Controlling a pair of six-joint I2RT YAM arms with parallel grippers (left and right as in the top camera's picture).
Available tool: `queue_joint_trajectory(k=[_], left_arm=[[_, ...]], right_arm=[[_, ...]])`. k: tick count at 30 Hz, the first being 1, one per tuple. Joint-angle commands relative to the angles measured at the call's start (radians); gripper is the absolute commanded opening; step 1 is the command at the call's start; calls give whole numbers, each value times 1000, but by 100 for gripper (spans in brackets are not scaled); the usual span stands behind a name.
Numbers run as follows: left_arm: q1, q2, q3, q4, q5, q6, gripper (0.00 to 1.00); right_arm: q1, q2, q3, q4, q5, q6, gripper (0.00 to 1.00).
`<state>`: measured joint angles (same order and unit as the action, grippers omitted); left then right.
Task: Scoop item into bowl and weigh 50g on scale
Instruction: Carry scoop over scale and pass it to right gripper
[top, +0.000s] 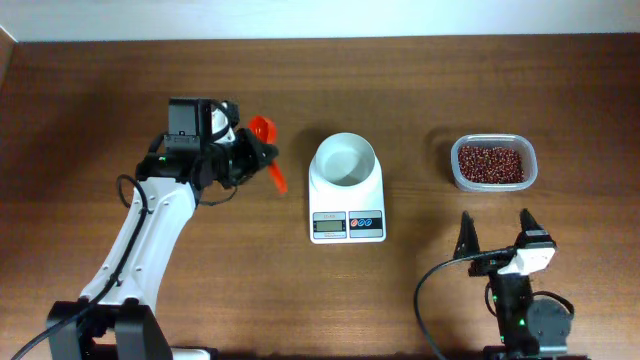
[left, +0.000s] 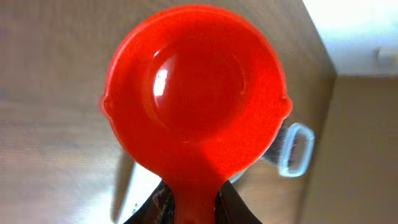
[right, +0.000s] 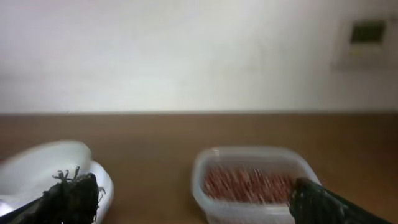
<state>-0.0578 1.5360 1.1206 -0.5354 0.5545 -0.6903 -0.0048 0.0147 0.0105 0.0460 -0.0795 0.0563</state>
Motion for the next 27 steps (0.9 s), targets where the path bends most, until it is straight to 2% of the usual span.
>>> queue_joint_trajectory(k=[1, 2, 5, 8, 11, 12, 13, 15, 17, 21, 22, 23, 24, 27], left_arm=[[1, -11, 10, 0, 46, -371, 0], [1, -11, 10, 6, 66, -446, 0], [1, -11, 10, 64, 169, -465, 2], [1, -11, 10, 77, 198, -469, 3], [1, -11, 10, 78, 246, -522, 7], [1, -11, 10, 78, 247, -522, 7], [1, -11, 10, 78, 246, -530, 1], [1, -11, 10, 78, 246, -529, 0], [1, -11, 10, 78, 246, -529, 0], [1, -11, 10, 78, 262, -529, 0], [1, -11, 10, 78, 261, -528, 0], [1, -11, 10, 78, 260, -528, 0], [1, -11, 10, 78, 245, -528, 0], [1, -11, 10, 78, 196, -529, 0]], right_arm=[[4, -5, 46, 23, -135, 96, 99], [4, 3, 82, 6, -135, 142, 99], [4, 93, 251, -67, -134, 166, 99], [4, 332, 558, -201, -183, 167, 99], [4, 618, 939, -434, -270, 166, 99], [4, 701, 1054, -528, -290, 166, 99], [4, 769, 1152, -609, -324, 166, 99], [4, 905, 1325, -732, -467, 166, 99], [4, 982, 1379, -756, -561, 166, 99], [4, 1085, 1379, -776, -781, 167, 98], [5, 1118, 1379, -798, -792, 195, 80], [5, 1143, 1379, -822, -792, 212, 78], [6, 1170, 1379, -858, -777, 215, 72], [51, 1224, 1379, -958, -650, 215, 71]])
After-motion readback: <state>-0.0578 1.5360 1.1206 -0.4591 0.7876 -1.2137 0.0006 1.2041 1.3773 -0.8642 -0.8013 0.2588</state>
